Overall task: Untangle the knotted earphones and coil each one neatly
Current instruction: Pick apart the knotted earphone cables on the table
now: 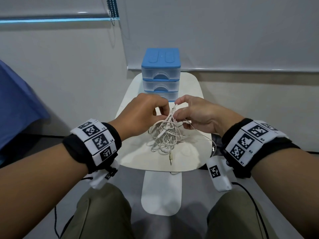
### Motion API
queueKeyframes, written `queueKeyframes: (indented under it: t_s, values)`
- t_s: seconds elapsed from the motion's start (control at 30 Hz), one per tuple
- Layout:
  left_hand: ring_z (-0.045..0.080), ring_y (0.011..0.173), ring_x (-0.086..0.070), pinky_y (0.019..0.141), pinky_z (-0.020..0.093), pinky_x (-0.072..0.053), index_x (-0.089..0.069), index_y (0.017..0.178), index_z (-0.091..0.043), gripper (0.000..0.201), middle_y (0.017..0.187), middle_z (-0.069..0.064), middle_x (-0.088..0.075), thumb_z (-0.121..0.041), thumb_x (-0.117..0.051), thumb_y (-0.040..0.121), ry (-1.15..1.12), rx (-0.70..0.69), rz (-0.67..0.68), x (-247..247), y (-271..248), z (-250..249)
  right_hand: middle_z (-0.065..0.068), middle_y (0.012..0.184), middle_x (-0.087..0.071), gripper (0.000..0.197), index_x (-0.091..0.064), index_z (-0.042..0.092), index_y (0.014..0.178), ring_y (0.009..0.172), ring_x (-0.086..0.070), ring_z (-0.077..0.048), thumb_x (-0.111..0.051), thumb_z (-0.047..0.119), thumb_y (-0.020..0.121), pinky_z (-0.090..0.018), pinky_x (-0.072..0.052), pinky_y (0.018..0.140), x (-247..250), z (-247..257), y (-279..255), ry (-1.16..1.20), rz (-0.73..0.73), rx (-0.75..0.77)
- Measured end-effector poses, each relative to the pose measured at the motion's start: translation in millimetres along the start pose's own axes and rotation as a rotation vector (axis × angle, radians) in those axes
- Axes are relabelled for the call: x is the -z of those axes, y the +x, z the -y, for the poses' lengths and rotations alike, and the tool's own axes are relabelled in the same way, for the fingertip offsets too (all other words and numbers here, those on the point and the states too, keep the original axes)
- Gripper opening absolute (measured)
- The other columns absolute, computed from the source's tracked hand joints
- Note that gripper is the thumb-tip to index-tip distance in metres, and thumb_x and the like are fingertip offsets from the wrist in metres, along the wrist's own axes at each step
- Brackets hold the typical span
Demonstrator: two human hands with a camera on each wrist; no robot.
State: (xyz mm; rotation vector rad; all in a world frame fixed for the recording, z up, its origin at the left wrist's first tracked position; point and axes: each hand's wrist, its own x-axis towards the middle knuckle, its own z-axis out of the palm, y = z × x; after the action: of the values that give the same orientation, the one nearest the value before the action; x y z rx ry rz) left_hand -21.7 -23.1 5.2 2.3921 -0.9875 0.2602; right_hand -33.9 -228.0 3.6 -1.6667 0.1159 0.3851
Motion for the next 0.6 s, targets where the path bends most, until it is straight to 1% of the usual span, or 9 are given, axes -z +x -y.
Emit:
queueKeyframes:
  t_s: [0.1, 0.17, 0.23, 0.3, 0.4, 0.47, 0.53, 0.6]
  values:
    - [-0.001, 0.075, -0.059, 0.064, 0.010, -0.040, -0.070, 0.084, -0.021, 0.011, 0.081, -0.016, -0.065, -0.017, -0.079, 0.088, 0.032, -0.018, -0.002, -2, -1, -1, -0.007, 0.076, -0.068, 0.039, -0.051, 0.021, 0.108, 0.064, -0.058, -0.014, -0.058, -0.014, 0.091, -0.030, -0.041, 0.065, -3, -1, -1, 0.003, -0.011, 0.011]
    - [-0.002, 0.074, -0.057, 0.064, 0.013, -0.040, -0.068, 0.083, -0.022, 0.011, 0.081, -0.017, -0.063, -0.018, -0.077, 0.089, 0.042, -0.012, 0.012, -4, 0, -3, -0.008, 0.074, -0.065, 0.037, -0.051, 0.019, 0.104, 0.065, -0.057, -0.016, -0.057, -0.015, 0.091, -0.028, -0.042, 0.061, -6, -2, -2, -0.011, -0.023, 0.018]
    - [-0.003, 0.073, -0.056, 0.064, 0.021, -0.042, -0.068, 0.083, -0.022, 0.011, 0.080, -0.016, -0.062, -0.019, -0.076, 0.089, 0.057, -0.009, 0.042, -7, 2, -5, -0.009, 0.074, -0.063, 0.036, -0.051, 0.018, 0.101, 0.067, -0.056, -0.017, -0.055, -0.016, 0.091, -0.027, -0.042, 0.060, -6, -4, -3, -0.028, -0.028, 0.022]
    - [-0.005, 0.072, -0.055, 0.064, 0.025, -0.044, -0.069, 0.084, -0.023, 0.009, 0.081, -0.015, -0.063, -0.021, -0.076, 0.090, 0.064, -0.006, 0.058, -8, 3, -4, -0.010, 0.078, -0.064, 0.035, -0.052, 0.019, 0.100, 0.067, -0.056, -0.018, -0.056, -0.014, 0.091, -0.028, -0.042, 0.062, -6, -5, -2, -0.053, -0.031, 0.014]
    - [-0.002, 0.072, -0.055, 0.067, 0.030, -0.049, -0.072, 0.084, -0.025, 0.008, 0.082, -0.014, -0.064, -0.025, -0.075, 0.092, 0.075, 0.011, 0.064, -9, 3, -2, -0.011, 0.089, -0.067, 0.035, -0.052, 0.021, 0.102, 0.069, -0.058, -0.018, -0.059, -0.011, 0.089, -0.031, -0.041, 0.066, -4, -6, -3, -0.094, -0.021, -0.002]
    - [-0.002, 0.072, -0.055, 0.067, 0.032, -0.049, -0.073, 0.084, -0.025, 0.009, 0.081, -0.015, -0.063, -0.027, -0.075, 0.092, 0.080, 0.014, 0.055, -11, 2, -2, -0.010, 0.089, -0.067, 0.037, -0.052, 0.022, 0.102, 0.070, -0.057, -0.018, -0.059, -0.012, 0.089, -0.031, -0.041, 0.065, -3, -5, -3, -0.103, -0.001, -0.005]
    - [-0.005, 0.074, -0.054, 0.066, 0.031, -0.047, -0.073, 0.084, -0.024, 0.009, 0.079, -0.017, -0.060, -0.027, -0.074, 0.093, 0.056, 0.007, 0.035, -13, 1, -3, -0.008, 0.084, -0.067, 0.038, -0.051, 0.021, 0.104, 0.067, -0.057, -0.017, -0.057, -0.014, 0.089, -0.030, -0.040, 0.063, -2, -5, -4, -0.096, 0.018, -0.012]
    - [-0.005, 0.075, -0.055, 0.066, 0.028, -0.047, -0.072, 0.084, -0.023, 0.009, 0.078, -0.019, -0.059, -0.025, -0.074, 0.093, 0.033, 0.011, 0.024, -15, 1, -4, -0.008, 0.082, -0.066, 0.039, -0.050, 0.022, 0.106, 0.063, -0.057, -0.016, -0.055, -0.014, 0.091, -0.029, -0.040, 0.062, -3, -5, -5, -0.081, 0.026, -0.025]
